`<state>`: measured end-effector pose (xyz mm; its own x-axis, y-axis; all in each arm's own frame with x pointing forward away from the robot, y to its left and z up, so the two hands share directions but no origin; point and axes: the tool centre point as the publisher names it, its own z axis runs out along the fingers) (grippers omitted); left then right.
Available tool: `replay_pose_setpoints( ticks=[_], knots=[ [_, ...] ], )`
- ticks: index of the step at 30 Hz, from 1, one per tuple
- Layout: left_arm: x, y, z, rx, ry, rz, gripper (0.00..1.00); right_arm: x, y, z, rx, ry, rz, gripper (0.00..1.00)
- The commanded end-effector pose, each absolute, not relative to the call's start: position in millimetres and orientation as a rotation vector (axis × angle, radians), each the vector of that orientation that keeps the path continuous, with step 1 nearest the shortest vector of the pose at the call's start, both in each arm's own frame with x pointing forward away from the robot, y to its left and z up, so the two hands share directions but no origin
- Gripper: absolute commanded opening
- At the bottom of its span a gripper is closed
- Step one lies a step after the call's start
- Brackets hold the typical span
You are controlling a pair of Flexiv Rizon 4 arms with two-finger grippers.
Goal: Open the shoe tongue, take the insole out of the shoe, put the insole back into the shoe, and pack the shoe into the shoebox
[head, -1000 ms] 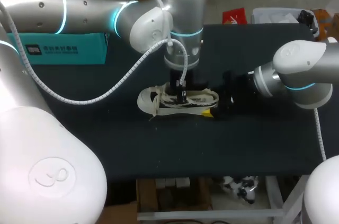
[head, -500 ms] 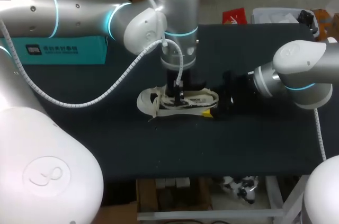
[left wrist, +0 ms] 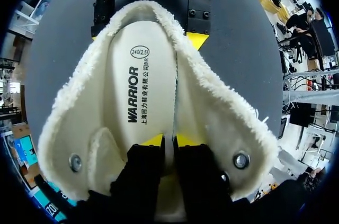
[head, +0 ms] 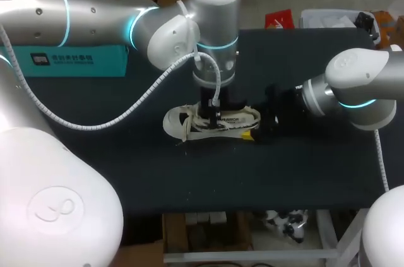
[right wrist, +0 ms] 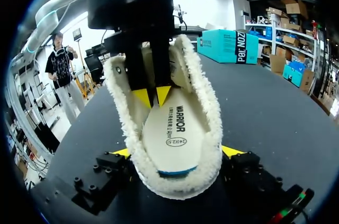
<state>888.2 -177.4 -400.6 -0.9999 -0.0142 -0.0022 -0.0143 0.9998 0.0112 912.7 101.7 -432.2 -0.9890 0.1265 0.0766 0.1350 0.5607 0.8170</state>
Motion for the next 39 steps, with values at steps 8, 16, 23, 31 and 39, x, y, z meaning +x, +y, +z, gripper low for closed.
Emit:
replay_pose_setpoints(
  ticks=[8,16,23,31,39],
  knots=[
    [880,-174,-460,-0.103,3.010,0.023,0.08,915,101,-437,-0.235,-2.767,-1.452,0.00],
    [904,-169,-488,-0.083,2.935,-0.003,0.11,915,101,-437,-0.235,-2.767,-1.452,0.00],
    [929,-168,-499,-0.060,2.887,-0.012,0.13,915,101,-437,-0.235,-2.767,-1.452,0.00],
    [956,-169,-503,-0.045,2.837,-0.015,0.15,915,101,-437,-0.235,-2.767,-1.452,0.00],
    [980,-172,-513,-0.039,2.824,-0.023,0.16,915,101,-437,-0.235,-2.767,-1.452,0.00]
  ],
)
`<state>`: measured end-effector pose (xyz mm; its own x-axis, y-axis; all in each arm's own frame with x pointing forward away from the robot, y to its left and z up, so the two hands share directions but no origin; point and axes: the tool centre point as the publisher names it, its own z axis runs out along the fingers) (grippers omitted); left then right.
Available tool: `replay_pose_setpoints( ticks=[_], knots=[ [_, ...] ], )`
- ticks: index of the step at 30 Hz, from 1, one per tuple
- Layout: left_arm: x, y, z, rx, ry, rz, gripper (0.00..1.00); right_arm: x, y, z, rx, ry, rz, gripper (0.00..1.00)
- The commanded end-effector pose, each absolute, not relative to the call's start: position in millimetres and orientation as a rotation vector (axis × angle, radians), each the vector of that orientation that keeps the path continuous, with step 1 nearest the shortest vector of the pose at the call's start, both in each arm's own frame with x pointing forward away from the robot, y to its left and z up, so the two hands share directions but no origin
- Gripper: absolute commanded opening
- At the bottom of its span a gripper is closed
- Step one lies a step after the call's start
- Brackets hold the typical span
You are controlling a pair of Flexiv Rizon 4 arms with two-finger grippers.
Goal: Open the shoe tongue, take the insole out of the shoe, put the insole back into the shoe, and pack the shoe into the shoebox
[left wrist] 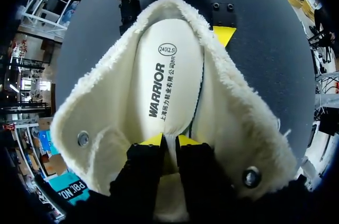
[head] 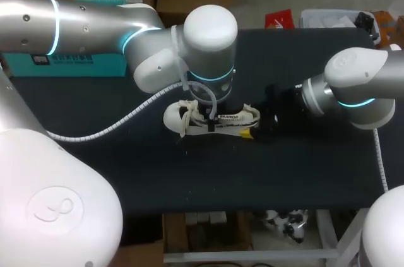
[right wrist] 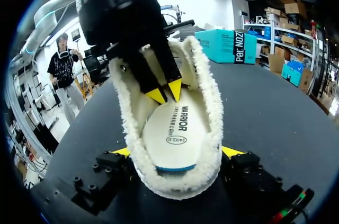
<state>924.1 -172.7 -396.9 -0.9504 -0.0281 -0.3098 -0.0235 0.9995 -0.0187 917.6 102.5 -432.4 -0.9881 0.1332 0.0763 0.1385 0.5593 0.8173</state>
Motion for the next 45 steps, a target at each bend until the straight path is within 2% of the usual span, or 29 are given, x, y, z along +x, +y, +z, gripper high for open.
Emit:
replay_pose_setpoints(
  ticks=[1,10,14,28,45],
  knots=[
    [982,-173,-515,-0.038,2.824,-0.023,0.16,915,101,-437,-0.235,-2.767,-1.452,0.00],
    [997,-178,-515,-0.022,2.792,-0.031,0.09,915,101,-437,-0.235,-2.767,-1.452,0.00],
    [1001,-179,-510,-0.019,2.789,-0.036,0.00,915,101,-437,-0.235,-2.767,-1.452,0.00],
    [1001,-186,-473,-0.027,2.762,-0.073,0.00,915,101,-437,-0.235,-2.767,-1.452,0.00],
    [956,-187,-399,0.092,2.933,-0.255,0.00,915,101,-437,-0.235,-2.767,-1.452,0.00]
  ],
)
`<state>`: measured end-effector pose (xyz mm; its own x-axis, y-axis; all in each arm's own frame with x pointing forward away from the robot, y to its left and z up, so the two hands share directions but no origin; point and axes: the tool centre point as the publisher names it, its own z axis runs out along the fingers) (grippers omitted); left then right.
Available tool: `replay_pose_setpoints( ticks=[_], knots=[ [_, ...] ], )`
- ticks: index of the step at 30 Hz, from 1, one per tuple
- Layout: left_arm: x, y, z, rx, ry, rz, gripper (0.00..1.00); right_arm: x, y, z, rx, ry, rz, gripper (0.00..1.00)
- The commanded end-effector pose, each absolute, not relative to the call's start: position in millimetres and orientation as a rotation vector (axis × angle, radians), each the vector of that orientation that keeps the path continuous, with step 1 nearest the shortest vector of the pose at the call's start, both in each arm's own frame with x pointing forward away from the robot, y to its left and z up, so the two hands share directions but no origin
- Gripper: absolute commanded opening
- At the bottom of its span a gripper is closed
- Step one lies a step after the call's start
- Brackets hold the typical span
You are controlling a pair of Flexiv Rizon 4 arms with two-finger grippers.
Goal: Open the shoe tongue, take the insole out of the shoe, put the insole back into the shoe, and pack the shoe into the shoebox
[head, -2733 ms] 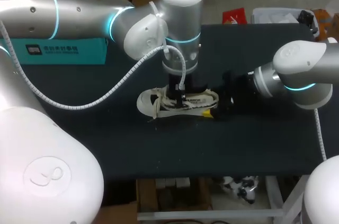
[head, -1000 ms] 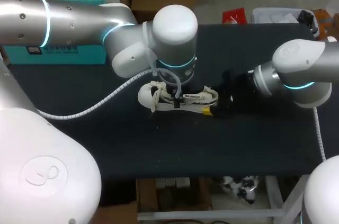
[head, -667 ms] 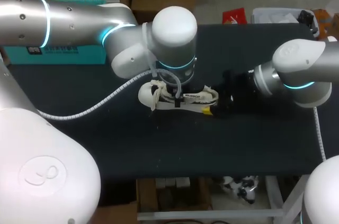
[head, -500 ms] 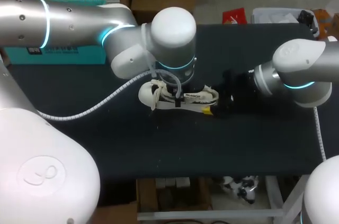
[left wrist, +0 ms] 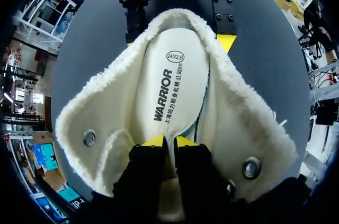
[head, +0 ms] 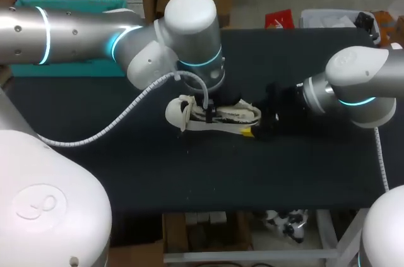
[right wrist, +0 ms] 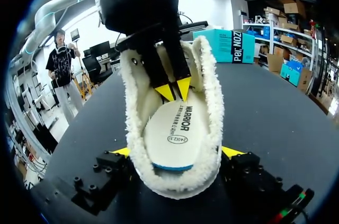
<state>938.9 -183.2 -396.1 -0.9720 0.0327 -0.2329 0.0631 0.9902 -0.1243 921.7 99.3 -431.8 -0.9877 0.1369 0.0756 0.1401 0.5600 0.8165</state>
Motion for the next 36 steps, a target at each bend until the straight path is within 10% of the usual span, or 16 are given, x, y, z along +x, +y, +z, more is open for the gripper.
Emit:
replay_pose_setpoints(
  ticks=[1,36],
  knots=[
    [952,-187,-394,0.103,2.942,-0.272,0.00,915,101,-437,-0.235,-2.767,-1.452,0.00],
    [918,-200,-346,0.187,3.207,-0.198,0.00,915,101,-437,-0.235,-2.767,-1.452,0.00]
  ],
)
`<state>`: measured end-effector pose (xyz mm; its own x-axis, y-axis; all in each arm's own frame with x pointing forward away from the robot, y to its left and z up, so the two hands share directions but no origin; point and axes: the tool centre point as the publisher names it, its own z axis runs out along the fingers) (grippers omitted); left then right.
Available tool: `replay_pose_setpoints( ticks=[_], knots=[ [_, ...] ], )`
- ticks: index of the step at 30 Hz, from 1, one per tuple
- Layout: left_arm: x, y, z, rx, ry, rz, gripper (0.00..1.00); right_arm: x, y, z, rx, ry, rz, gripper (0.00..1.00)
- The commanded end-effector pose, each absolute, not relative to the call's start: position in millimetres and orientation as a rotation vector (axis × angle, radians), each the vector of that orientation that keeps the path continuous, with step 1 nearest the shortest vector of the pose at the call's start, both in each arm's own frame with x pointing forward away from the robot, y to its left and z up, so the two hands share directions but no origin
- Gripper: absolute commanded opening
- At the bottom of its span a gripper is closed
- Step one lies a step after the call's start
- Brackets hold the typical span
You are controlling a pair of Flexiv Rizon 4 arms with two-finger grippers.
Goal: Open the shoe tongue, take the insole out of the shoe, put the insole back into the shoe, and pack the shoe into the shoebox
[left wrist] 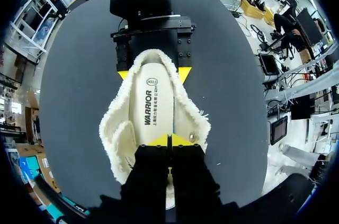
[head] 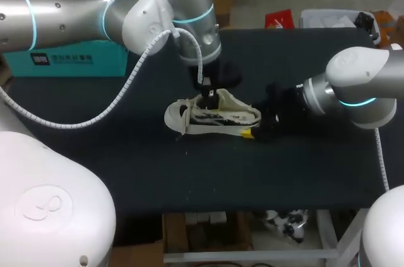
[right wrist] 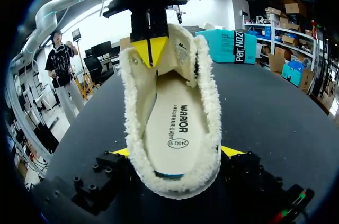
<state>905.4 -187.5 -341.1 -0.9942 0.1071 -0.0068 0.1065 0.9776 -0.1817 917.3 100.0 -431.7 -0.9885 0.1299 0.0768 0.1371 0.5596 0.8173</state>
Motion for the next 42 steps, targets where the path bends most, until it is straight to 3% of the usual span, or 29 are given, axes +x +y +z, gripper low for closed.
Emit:
replay_pose_setpoints(
  ticks=[1,42],
  knots=[
    [919,-201,-347,-0.180,-3.042,0.164,0.00,915,101,-437,-0.235,-2.767,-1.452,0.00],
    [881,-179,-406,-0.143,-3.052,0.016,0.00,915,101,-437,-0.235,-2.767,-1.452,0.00]
  ],
)
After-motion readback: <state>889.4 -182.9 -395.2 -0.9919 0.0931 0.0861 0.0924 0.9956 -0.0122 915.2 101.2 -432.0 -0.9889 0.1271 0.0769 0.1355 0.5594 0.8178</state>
